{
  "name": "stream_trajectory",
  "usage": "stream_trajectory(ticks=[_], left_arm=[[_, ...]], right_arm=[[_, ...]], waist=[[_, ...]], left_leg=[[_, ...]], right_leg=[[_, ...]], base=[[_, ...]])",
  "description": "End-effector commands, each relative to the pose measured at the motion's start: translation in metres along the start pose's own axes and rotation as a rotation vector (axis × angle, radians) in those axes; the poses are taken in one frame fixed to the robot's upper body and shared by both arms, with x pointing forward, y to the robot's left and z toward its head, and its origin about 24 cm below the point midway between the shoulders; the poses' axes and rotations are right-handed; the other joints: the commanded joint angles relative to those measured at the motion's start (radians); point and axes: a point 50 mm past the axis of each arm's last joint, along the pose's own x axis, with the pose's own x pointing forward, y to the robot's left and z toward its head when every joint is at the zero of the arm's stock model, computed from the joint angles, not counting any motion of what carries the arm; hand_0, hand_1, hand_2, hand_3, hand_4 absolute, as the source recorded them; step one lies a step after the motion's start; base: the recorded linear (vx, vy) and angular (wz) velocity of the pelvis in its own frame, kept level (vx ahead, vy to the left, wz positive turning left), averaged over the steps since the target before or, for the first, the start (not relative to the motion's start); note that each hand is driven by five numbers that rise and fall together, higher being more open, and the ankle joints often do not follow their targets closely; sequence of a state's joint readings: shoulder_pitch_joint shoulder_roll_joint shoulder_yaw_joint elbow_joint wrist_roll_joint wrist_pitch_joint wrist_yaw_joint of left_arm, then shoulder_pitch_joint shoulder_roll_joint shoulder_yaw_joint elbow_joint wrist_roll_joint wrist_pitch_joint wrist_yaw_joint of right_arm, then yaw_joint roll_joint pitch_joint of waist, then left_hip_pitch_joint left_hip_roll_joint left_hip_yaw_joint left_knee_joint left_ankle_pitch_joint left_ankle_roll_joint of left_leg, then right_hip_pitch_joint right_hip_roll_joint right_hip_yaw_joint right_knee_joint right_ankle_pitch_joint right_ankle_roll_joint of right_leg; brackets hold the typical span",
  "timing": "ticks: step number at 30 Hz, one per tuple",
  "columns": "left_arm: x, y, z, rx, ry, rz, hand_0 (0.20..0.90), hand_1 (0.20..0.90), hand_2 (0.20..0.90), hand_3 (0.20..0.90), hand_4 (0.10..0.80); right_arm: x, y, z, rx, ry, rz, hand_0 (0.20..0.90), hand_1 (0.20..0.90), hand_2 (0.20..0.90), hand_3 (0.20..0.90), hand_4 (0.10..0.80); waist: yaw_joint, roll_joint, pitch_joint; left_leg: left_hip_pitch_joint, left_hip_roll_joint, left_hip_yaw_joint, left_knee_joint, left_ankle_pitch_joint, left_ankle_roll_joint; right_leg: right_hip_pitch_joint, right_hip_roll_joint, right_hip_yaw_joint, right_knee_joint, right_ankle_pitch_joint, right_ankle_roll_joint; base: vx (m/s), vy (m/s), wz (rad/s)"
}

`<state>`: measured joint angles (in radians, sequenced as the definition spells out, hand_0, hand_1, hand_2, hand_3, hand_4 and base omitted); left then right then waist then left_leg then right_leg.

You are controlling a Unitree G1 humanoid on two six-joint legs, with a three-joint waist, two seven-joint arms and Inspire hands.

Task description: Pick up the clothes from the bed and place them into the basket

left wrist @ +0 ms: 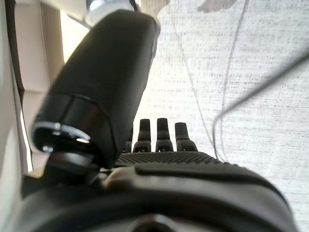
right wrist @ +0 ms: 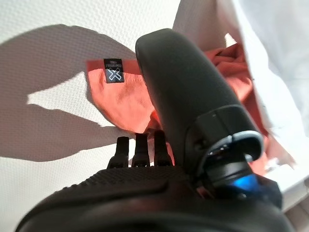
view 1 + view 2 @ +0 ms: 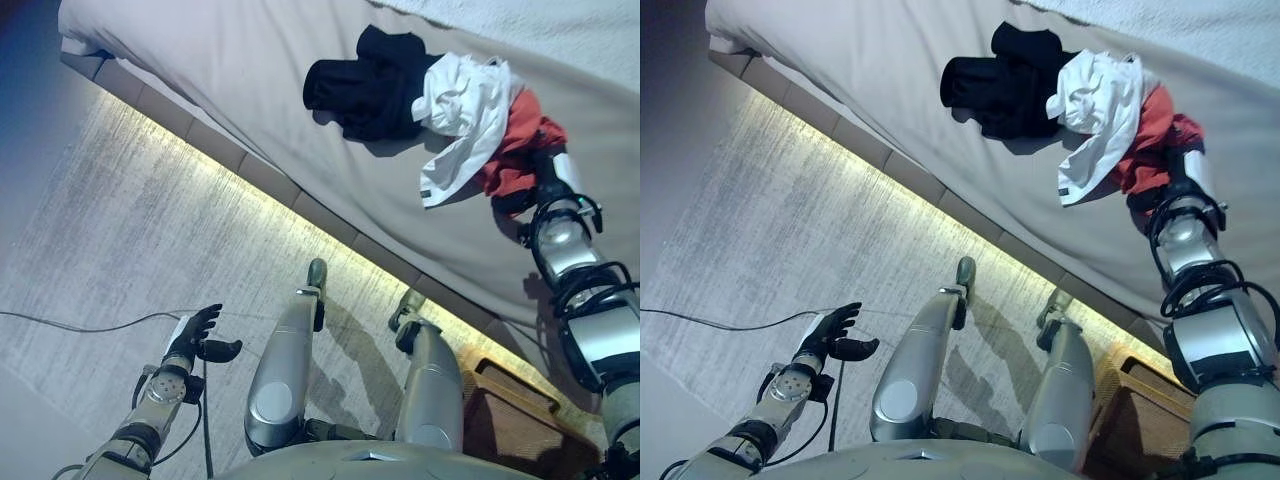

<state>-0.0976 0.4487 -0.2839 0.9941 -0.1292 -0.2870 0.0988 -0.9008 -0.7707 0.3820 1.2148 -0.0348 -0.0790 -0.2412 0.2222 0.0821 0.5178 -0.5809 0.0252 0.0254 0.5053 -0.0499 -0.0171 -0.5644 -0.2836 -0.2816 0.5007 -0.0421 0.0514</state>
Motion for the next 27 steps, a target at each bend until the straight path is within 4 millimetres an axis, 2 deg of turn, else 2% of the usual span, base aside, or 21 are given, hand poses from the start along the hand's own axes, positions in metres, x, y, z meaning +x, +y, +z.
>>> stream_trajectory(ticks=[1,3,4,5,8,13,20,21,22,23,25,27], left_arm=[[-0.016,0.015,-0.021,-0.001,0.026,0.018,0.900,0.900,0.900,0.900,0.800],[-0.019,0.013,-0.025,-0.014,0.028,0.007,0.900,0.900,0.900,0.900,0.800],[-0.020,0.011,-0.026,-0.017,0.031,0.001,0.900,0.900,0.900,0.900,0.800],[-0.023,0.009,-0.029,-0.028,0.035,-0.010,0.900,0.900,0.900,0.900,0.800],[-0.027,0.007,-0.036,-0.026,0.040,-0.028,0.900,0.900,0.900,0.900,0.800],[-0.034,-0.001,-0.043,-0.026,0.030,-0.070,0.900,0.900,0.900,0.900,0.800],[-0.040,-0.012,-0.050,-0.028,0.031,-0.073,0.900,0.900,0.900,0.900,0.800],[-0.042,-0.016,-0.055,-0.029,0.043,-0.063,0.900,0.900,0.900,0.900,0.800],[-0.043,-0.017,-0.056,-0.033,0.048,-0.060,0.900,0.900,0.900,0.900,0.800],[-0.045,-0.020,-0.059,-0.040,0.056,-0.053,0.900,0.900,0.900,0.900,0.800],[-0.045,-0.023,-0.060,-0.042,0.059,-0.052,0.900,0.900,0.900,0.900,0.800],[-0.045,-0.030,-0.060,-0.041,0.055,-0.045,0.900,0.900,0.900,0.900,0.800]], right_arm=[[0.008,-0.065,0.003,-0.114,-0.005,-0.157,0.900,0.900,0.900,0.900,0.800],[0.010,-0.078,0.007,-0.064,0.000,-0.186,0.900,0.900,0.900,0.900,0.800],[0.011,-0.081,0.010,-0.028,-0.004,-0.200,0.761,0.761,0.761,0.738,0.638],[0.012,-0.088,0.018,0.051,-0.037,-0.237,0.300,0.300,0.300,0.200,0.100],[0.011,-0.088,0.028,0.173,-0.102,-0.258,0.300,0.300,0.300,0.200,0.100],[0.009,-0.086,0.033,0.277,-0.180,-0.198,0.300,0.300,0.300,0.200,0.100],[0.002,-0.087,0.035,0.580,-0.276,-0.170,0.300,0.300,0.300,0.200,0.100],[0.000,-0.087,0.030,0.740,-0.292,-0.164,0.300,0.300,0.300,0.200,0.100],[-0.001,-0.086,0.029,0.787,-0.298,-0.157,0.300,0.300,0.300,0.200,0.100],[-0.004,-0.082,0.025,0.918,-0.322,-0.145,0.300,0.300,0.300,0.200,0.100],[-0.008,-0.075,0.023,0.995,-0.341,-0.126,0.300,0.300,0.300,0.200,0.100],[-0.018,-0.059,0.015,1.177,-0.379,-0.117,0.300,0.300,0.300,0.200,0.100]], waist=[[0.004,0.045,-0.084],[0.003,0.065,-0.080],[0.002,0.073,-0.078],[-0.001,0.084,-0.079],[-0.004,0.086,-0.081],[-0.011,0.090,-0.095],[-0.038,0.073,-0.125],[-0.045,0.063,-0.138],[-0.048,0.060,-0.144],[-0.055,0.049,-0.157],[-0.064,0.037,-0.171],[-0.084,0.016,-0.202]], left_leg=[[-0.107,0.014,-0.009,0.005,0.028,0.004],[-0.123,0.018,-0.008,0.016,0.033,0.002],[-0.125,0.019,-0.008,0.017,0.034,0.001],[-0.119,0.020,-0.006,0.012,0.034,-0.002],[-0.083,0.023,-0.002,-0.021,0.040,-0.009],[-0.025,0.032,0.005,-0.057,0.050,-0.027],[0.114,0.053,0.023,-0.170,0.085,-0.062],[0.146,0.058,0.035,-0.213,0.116,-0.062],[0.160,0.060,0.038,-0.226,0.117,-0.064],[0.194,0.067,0.047,-0.253,0.117,-0.070],[0.225,0.068,0.056,-0.279,0.113,-0.072],[0.289,0.073,0.070,-0.334,0.111,-0.077]], right_leg=[[-0.085,0.037,0.009,0.121,-0.073,-0.028],[-0.105,0.035,0.021,0.149,-0.087,-0.037],[-0.109,0.037,0.024,0.155,-0.094,-0.042],[-0.110,0.046,0.029,0.158,-0.106,-0.049],[-0.076,0.062,0.022,0.133,-0.113,-0.055],[-0.009,0.070,0.003,0.100,-0.122,-0.064],[0.134,0.105,-0.005,-0.025,-0.114,-0.057],[0.172,0.113,-0.021,-0.084,-0.076,-0.061],[0.187,0.115,-0.022,-0.098,-0.075,-0.059],[0.223,0.117,-0.025,-0.128,-0.071,-0.053],[0.255,0.117,-0.027,-0.162,-0.063,-0.045],[0.316,0.120,-0.026,-0.218,-0.050,-0.031]], base=[[-0.005,0.105,0.09],[0.033,0.101,0.07],[0.053,0.093,-0.01],[0.044,0.062,-0.06],[0.043,0.022,-0.03],[0.059,0.049,-0.01],[0.051,0.033,-0.08],[-0.031,0.023,-0.13],[-0.009,0.013,-0.12],[0.052,-0.019,-0.04],[0.049,-0.027,-0.04],[0.058,-0.015,-0.01]])
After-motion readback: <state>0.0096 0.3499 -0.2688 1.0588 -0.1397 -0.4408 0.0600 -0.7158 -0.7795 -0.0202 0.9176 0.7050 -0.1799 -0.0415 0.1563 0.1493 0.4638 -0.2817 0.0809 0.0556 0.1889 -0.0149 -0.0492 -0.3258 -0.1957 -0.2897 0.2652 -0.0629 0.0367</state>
